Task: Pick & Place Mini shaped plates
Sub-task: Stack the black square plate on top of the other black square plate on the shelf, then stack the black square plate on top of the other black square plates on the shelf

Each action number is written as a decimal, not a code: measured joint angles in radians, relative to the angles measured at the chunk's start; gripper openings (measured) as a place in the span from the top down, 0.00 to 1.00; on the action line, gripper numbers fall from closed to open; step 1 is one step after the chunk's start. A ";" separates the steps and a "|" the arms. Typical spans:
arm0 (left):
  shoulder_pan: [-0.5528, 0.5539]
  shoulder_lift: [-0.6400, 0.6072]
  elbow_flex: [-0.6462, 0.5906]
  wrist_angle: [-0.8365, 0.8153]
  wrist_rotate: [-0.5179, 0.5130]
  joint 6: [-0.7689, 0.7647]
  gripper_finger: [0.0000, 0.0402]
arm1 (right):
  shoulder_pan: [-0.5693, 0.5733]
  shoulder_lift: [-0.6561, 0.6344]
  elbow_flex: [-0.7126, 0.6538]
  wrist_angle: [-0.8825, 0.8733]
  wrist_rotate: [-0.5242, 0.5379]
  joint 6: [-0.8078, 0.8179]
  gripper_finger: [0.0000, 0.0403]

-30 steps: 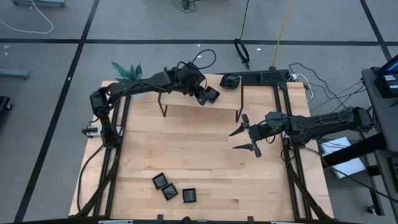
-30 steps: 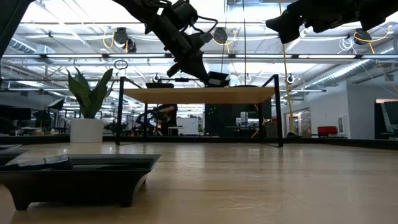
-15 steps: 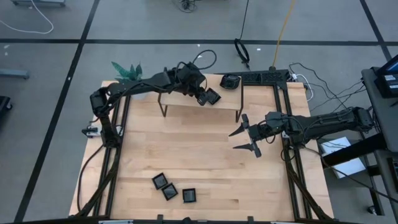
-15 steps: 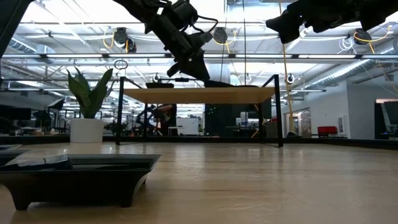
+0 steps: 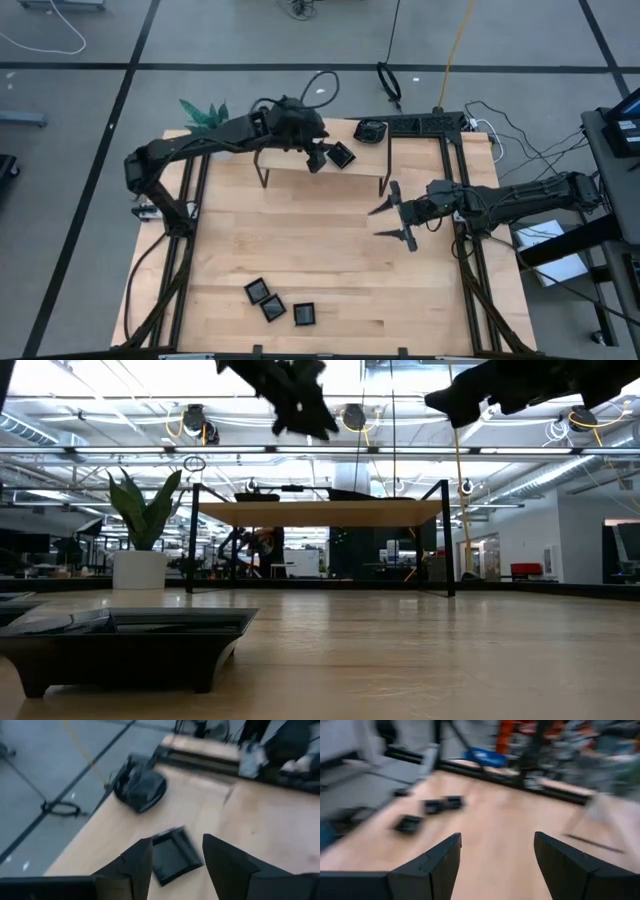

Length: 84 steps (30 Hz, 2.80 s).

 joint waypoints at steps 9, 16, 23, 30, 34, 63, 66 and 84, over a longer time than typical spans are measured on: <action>-0.102 -0.152 0.000 -0.030 -0.042 0.063 0.55 | -0.118 0.119 0.074 0.022 0.242 -0.227 0.48; -0.144 -0.239 0.002 -0.038 -0.145 0.086 0.66 | -0.312 0.327 0.337 -0.066 0.233 -0.267 0.90; -0.164 -0.279 0.001 -0.181 -0.161 0.088 0.92 | -0.433 0.536 0.631 -0.219 0.046 -0.206 0.99; -0.177 -0.279 0.001 -0.262 -0.208 0.021 0.99 | -0.504 0.722 0.818 -0.348 -0.107 -0.211 1.00; -0.195 -0.279 0.001 -0.298 -0.255 0.009 0.98 | -0.523 0.803 0.818 -0.347 -0.106 -0.229 1.00; -0.510 -0.298 -0.220 -0.529 -0.360 -0.332 0.98 | -0.261 0.198 0.495 -0.289 -0.108 -0.090 1.00; -0.626 -0.303 -0.342 -0.485 -0.352 -0.515 0.99 | -0.193 0.079 0.330 -0.146 -0.106 -0.061 1.00; -1.069 -0.236 -0.824 0.013 -0.330 -1.248 0.81 | -0.061 -0.060 -0.060 0.307 -0.056 -0.048 0.80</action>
